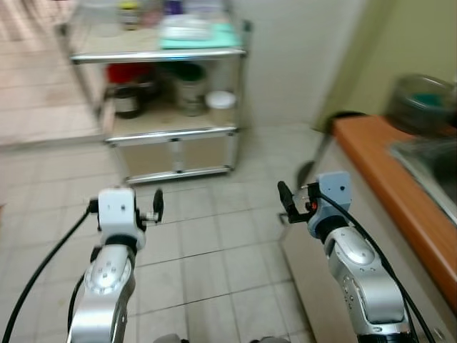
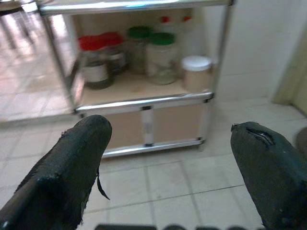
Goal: Kitchen organization
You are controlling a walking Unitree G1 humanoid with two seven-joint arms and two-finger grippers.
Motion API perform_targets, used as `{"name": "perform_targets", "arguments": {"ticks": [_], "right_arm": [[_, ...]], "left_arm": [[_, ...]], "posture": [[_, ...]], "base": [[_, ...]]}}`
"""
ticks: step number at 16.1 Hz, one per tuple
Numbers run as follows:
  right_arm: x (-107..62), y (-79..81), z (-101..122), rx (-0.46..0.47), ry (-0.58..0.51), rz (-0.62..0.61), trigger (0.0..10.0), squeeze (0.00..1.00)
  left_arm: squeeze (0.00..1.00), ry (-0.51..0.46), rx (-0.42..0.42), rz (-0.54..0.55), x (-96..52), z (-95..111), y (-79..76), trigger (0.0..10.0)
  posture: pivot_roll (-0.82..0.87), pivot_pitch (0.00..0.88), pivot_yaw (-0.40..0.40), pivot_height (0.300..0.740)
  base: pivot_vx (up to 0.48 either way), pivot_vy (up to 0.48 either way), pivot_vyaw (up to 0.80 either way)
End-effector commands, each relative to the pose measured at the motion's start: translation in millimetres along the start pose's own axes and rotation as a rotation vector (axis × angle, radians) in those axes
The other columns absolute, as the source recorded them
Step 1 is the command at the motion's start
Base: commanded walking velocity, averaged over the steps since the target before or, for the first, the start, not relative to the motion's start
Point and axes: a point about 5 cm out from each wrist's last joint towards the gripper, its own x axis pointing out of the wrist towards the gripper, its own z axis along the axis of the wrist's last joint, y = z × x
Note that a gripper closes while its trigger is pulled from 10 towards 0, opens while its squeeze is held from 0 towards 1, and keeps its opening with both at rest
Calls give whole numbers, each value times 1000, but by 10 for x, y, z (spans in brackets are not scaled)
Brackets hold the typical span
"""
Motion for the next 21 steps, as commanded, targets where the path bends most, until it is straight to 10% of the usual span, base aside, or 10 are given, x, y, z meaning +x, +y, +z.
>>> {"name": "perform_targets", "arguments": {"ticks": [1, 21], "right_arm": [[8, 22, 64, 6, -23, 2, 10000, 1000], [32, -30, 61, 52, -2, -93, 10000, 1000]], "left_arm": [[0, 3, 10, 5, 22, 30, 27, 10000], [0, 12, 28, -86, 63, 124, -126, 10000]], "posture": [[-24, 0, 13, 740], [3, 0, 21, 740]], "base": [[0, 0, -800], [0, 48, -600]]}}
